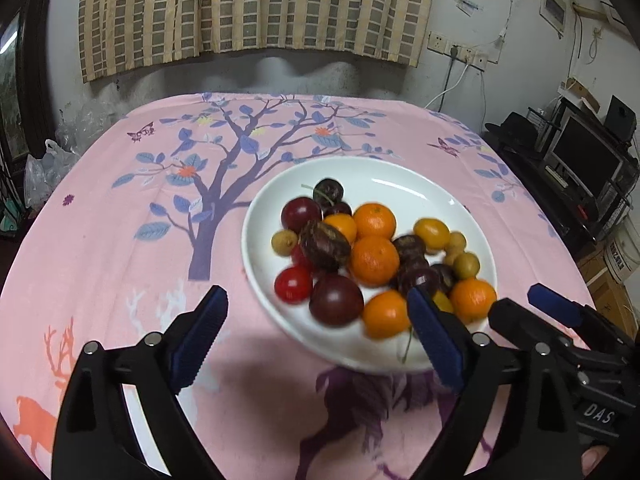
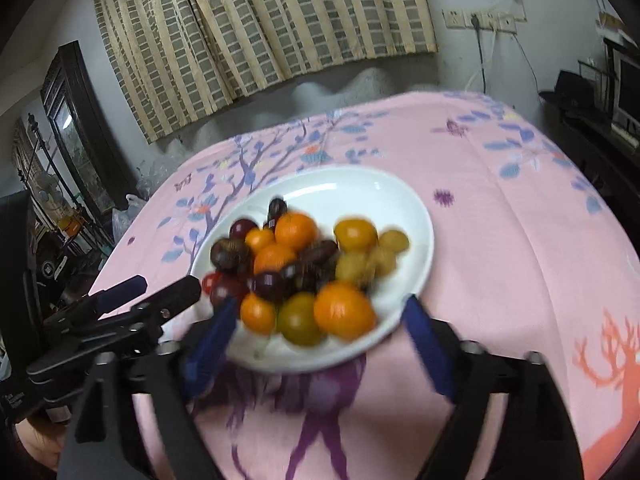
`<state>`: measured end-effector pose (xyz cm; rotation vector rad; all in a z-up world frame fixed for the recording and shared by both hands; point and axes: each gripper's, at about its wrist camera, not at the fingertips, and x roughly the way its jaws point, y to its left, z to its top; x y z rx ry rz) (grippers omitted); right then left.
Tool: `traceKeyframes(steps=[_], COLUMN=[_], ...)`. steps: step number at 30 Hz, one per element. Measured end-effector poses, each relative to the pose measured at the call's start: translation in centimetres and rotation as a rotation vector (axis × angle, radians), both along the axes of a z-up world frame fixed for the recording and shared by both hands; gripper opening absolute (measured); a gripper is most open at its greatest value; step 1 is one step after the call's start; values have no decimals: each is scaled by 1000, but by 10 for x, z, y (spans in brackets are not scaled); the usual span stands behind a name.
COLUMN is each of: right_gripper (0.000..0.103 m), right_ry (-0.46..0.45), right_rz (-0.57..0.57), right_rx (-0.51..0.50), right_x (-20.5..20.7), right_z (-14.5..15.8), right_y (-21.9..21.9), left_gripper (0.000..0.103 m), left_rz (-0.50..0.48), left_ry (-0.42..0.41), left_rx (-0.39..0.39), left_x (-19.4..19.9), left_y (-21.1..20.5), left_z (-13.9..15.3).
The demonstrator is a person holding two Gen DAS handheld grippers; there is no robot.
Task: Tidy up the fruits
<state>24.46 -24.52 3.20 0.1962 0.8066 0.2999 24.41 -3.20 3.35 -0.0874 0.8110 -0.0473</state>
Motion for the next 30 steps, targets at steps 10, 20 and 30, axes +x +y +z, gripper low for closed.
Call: traceKeyframes(steps=[10,20,30], right_gripper=[99,99,99], right_ry=[74,75,73], right_rz=[35,85,92], right_rx=[-103,-194,-237], right_x=[-59,-102,-107], right_z=[-23,-44,-54], right_y=[8,25,27], left_gripper=[95,98,98], left_rz=[14,-3,7], left_ry=[41,51,78], left_rx=[80,-3,17], left_x=[-70,-114,-119], left_y=[5,18,22], left_z=[-26,-32,-56])
